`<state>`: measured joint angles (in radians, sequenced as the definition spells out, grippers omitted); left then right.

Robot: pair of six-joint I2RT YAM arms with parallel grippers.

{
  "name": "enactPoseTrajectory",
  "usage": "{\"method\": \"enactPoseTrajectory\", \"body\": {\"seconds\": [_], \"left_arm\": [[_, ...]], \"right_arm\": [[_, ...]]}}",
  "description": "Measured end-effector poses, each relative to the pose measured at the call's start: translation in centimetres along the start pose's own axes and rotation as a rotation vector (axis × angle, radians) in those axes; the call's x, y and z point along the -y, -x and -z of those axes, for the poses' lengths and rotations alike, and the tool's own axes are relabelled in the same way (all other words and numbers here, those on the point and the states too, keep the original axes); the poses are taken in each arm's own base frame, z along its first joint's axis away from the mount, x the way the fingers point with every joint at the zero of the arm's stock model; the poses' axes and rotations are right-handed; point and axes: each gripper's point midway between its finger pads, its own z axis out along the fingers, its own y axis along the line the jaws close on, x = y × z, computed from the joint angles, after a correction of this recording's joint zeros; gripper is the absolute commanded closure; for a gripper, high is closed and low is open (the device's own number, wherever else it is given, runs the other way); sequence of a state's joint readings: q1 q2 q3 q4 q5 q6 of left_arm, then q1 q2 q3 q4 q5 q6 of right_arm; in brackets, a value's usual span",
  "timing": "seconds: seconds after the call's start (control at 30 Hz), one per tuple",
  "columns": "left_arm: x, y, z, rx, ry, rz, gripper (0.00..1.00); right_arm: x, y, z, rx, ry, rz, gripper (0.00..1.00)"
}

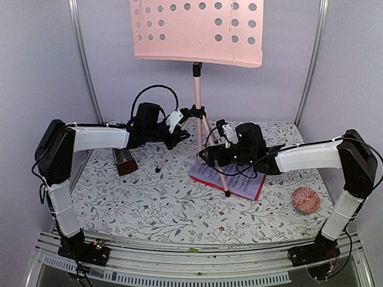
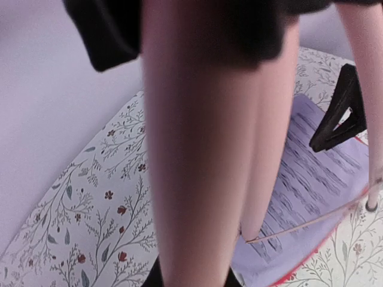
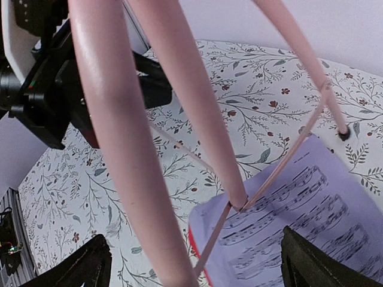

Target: Set up the instrument practice props

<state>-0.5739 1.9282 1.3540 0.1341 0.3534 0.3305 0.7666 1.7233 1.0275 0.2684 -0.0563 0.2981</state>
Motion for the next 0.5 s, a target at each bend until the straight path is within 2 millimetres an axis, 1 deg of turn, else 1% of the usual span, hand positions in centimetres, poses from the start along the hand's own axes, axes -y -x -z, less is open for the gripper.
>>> {"method": "enactPoseTrajectory", "body": {"seconds": [0.07,0.23,0.3,0.4,0.5], "left_arm": [[0.1,-0.4,0.9,-0.027,0.040,0.057,1.00],[-0.1,-1.3,2.8,-0.062,0.150,0.163,1.00],[0.1,-1.6,3.6,-0.070,0.187,0.195,1.00],[0.8,-1.7,4.1,-0.080,0.224,0.221,1.00],[1.4,-1.5,4.3,-0.089,0.257,0.222,1.00]], "right_arm": [[0.4,0.3,0.0,0.005,-0.006,-0.004,0.01],[2.1,1.2,0.1,0.018,-0.029,-0.012,0.01],[2.5,1.4,0.2,0.017,-0.022,-0.013,0.01],[2.5,1.5,0.5,0.014,-0.010,-0.011,0.01],[3.0,1.5,1.6,0.015,-0.007,-0.022,0.01]]}}
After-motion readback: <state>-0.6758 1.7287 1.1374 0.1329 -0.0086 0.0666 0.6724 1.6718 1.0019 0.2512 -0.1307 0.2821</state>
